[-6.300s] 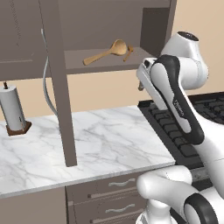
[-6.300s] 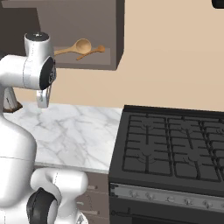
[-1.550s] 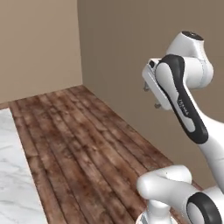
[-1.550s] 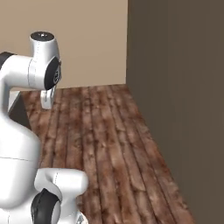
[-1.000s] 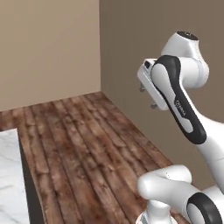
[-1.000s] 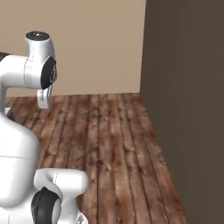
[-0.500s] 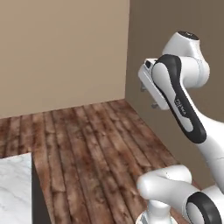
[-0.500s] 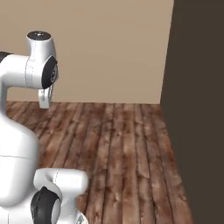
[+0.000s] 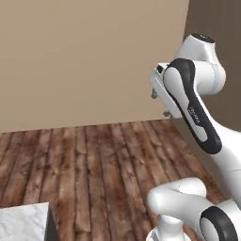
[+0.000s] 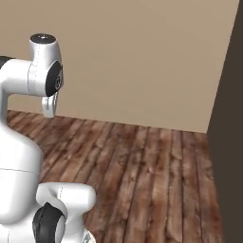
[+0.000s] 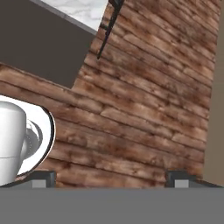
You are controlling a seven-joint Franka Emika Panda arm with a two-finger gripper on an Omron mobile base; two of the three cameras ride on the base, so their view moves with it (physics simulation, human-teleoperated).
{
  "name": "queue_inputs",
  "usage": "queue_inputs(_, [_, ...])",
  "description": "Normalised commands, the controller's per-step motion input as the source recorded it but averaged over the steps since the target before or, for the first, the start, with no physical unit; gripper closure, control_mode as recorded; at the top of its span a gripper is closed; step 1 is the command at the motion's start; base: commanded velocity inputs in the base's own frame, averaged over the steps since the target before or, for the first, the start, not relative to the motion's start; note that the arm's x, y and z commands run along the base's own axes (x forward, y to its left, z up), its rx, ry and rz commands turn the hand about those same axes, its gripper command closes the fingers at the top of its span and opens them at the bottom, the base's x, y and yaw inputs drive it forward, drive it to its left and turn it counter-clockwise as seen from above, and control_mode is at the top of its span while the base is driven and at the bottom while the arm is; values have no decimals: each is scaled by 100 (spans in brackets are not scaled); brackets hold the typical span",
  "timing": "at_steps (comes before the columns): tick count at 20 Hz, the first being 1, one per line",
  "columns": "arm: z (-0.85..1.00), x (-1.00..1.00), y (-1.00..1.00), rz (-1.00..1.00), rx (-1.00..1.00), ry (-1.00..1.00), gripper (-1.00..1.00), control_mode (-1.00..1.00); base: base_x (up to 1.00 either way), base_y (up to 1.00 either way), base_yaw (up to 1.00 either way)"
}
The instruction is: Organize the utensils by type. Pick up the wooden spoons from the counter and place them in the open cabinet. Then pick up the metallic utensils from the counter and place them in the open drawer.
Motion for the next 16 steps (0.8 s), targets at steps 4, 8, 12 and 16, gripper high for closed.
queue_inputs(4, [0,0,0,0,0,0,-100,100,100,-6,42])
queue_inputs(8, [0,0,0,0,0,0,-100,100,90,-3,60])
queue_inputs(12, [0,0,0,0,0,0,-100,100,76,-3,75])
queue_inputs(16, [0,0,0,0,0,0,-100,100,70,-4,79])
